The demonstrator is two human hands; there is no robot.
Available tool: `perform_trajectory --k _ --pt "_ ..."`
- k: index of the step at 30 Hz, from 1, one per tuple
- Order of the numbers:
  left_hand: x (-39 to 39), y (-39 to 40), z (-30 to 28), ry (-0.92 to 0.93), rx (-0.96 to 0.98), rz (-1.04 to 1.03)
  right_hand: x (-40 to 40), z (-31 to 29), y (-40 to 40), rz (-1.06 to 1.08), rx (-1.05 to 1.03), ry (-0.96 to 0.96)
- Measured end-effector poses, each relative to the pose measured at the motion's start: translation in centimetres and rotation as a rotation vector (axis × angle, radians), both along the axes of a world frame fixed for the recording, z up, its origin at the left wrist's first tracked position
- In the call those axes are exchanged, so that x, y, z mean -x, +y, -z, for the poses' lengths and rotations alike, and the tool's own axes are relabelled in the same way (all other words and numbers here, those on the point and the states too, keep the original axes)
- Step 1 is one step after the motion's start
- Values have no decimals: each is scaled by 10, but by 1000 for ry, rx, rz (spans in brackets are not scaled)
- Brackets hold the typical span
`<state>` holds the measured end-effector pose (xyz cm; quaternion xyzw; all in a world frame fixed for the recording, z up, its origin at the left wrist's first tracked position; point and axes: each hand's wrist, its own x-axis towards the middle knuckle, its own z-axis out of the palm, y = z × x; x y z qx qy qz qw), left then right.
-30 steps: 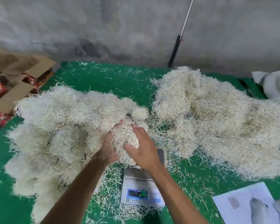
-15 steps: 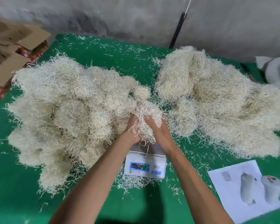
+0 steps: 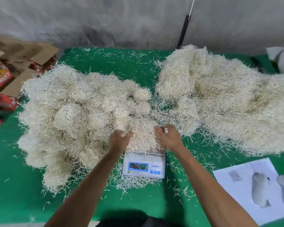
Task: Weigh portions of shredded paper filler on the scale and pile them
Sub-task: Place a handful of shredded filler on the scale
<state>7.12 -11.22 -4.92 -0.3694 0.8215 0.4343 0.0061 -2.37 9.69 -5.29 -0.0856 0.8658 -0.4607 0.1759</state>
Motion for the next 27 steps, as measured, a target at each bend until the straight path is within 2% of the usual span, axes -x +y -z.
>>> perform_trajectory --k 2,5,8,12,22,27 --pt "0 -2 -5 147 18 -37 2 -2 7 59 117 15" --pt "1 -1 -15 250 20 13 8 -3 6 33 141 32" --pt "-5 2 -17 268 -88 30 9 -3 0 25 171 34" --pt "-12 1 -4 328 -96 -67 3 6 -3 27 252 33" --pt "-20 4 1 327 -228 -250 1 13 5 45 218 74" --pt "-17 7 -8 315 -342 -253 3 16 5 45 196 75"
